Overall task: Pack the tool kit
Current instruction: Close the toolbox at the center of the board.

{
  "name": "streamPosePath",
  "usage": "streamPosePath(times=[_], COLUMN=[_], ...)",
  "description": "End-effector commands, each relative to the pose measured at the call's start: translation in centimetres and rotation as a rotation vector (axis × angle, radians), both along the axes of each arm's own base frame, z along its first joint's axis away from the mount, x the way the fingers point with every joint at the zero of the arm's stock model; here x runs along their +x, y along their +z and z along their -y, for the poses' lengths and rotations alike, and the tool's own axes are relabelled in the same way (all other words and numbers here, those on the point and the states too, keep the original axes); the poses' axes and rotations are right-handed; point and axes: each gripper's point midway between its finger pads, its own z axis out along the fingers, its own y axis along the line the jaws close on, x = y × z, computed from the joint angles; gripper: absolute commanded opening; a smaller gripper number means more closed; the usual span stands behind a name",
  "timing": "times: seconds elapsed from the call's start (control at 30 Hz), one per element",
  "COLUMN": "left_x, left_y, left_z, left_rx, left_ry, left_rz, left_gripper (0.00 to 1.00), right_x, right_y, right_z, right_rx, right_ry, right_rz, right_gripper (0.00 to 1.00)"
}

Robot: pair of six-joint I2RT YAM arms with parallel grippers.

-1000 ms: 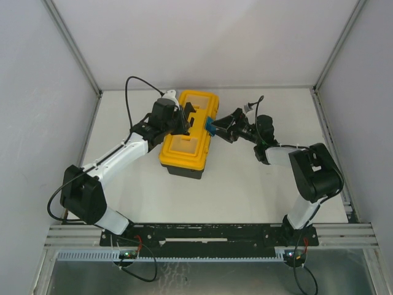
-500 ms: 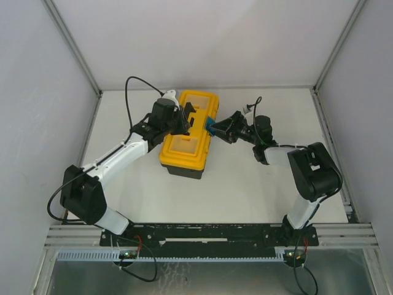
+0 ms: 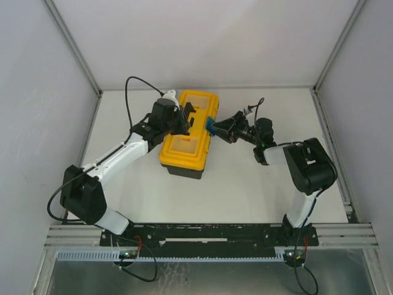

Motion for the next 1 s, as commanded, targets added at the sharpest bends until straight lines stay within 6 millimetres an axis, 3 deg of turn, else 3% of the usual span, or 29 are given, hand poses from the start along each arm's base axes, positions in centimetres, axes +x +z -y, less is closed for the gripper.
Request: streamPosePath(times=[0.0,0.27,0.4,0.5,0.63,0.83,0.97], left_x=[-0.5,-1.1,-1.3,-1.5,-1.5,-1.6,-2.2], left_y=[1.7,3.7,4.7,5.6,6.0,5.7,8.1], left_z=[0.0,-1.1,-1.8,-2.1,-2.0,-1.6,-1.0], left_rx=[-0.032,-0.019,-0.013,-0.016,-0.003,0.017,0.037], left_ry=[-0.017,-0.004,0.021,0.029,0.015,-0.01,-0.03], left_rz=[0.041,0.093,0.116,0.141,0.139,0.129,0.195], left_gripper=[0.02,0.12,0.21,0.33,0.37,0.41,0.43], right_x=[0.1,0.6,0.8,0.8,0.7,0.6,0.5], right_y=[2.2,1.5,0.6,0.6,1.2,-0.2,-0.4], right_z=[-0.1,0.1,0.2,0.0,0.0,-0.1,-0.1], right_rx=[0.051,0.036,0.036,0.049,0.08,0.052,0.058], right_ry=[0.004,-0.01,-0.014,-0.006,0.009,0.009,0.012], right_rz=[0.086,0.074,0.05,0.056,0.074,0.038,0.036], right_gripper=[0.55,0.38,0.41,0.41,0.43,0.45,0.45])
